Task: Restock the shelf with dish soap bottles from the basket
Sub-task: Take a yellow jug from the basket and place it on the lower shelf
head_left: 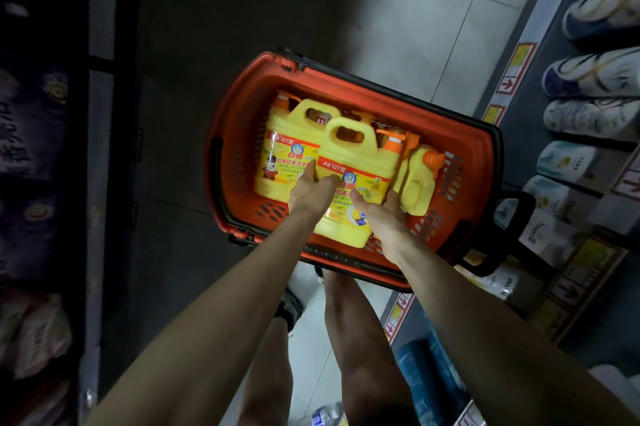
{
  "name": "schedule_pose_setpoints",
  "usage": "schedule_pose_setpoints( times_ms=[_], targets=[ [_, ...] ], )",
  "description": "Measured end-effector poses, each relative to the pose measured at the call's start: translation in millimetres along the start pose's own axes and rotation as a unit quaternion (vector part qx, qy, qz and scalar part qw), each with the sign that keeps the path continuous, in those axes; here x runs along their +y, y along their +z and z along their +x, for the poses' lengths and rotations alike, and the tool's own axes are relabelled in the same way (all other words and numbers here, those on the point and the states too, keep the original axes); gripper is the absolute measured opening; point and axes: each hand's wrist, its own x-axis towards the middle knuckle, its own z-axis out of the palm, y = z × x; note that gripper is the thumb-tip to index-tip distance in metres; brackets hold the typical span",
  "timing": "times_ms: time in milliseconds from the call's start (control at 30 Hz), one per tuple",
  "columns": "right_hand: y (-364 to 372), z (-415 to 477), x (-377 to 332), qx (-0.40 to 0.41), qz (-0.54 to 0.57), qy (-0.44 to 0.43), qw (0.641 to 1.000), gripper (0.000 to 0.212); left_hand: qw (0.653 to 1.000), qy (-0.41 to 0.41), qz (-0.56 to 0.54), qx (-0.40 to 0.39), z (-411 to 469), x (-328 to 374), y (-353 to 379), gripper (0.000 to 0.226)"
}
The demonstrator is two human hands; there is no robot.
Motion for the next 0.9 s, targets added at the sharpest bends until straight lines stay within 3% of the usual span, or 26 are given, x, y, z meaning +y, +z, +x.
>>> schedule_pose_setpoints(
  times_ms=[200,333,567,733,900],
  targets=[
    [-4,-12,2,0.007,0.031,-0.024,0.999,0.066,1.0,0.003,0.002,0.001,-18,-1,-3,0.067],
    [-15,-34,-6,-0.012,0.02,-0.057,0.998,0.056,1.0,0.015,-0.005,0.018,-47,1,-11,0.075],
    [-31,-101,-21,-0.019,-0.012,-0.111,0.994,0.056,0.999,0.045,-0.016,0.026,-112,10,-40,0.093],
    [-39,-172,-42,-0.03,-0.004,-0.153,0.988,0.05,0.994,0.082,-0.075,0.008,-175,16,-76,0.072],
    [-28,-264,-59,-0.067,0.017,-0.189,0.98,0.053,0.983,0.13,-0.13,-0.018,-239,15,-126,0.072]
  ],
)
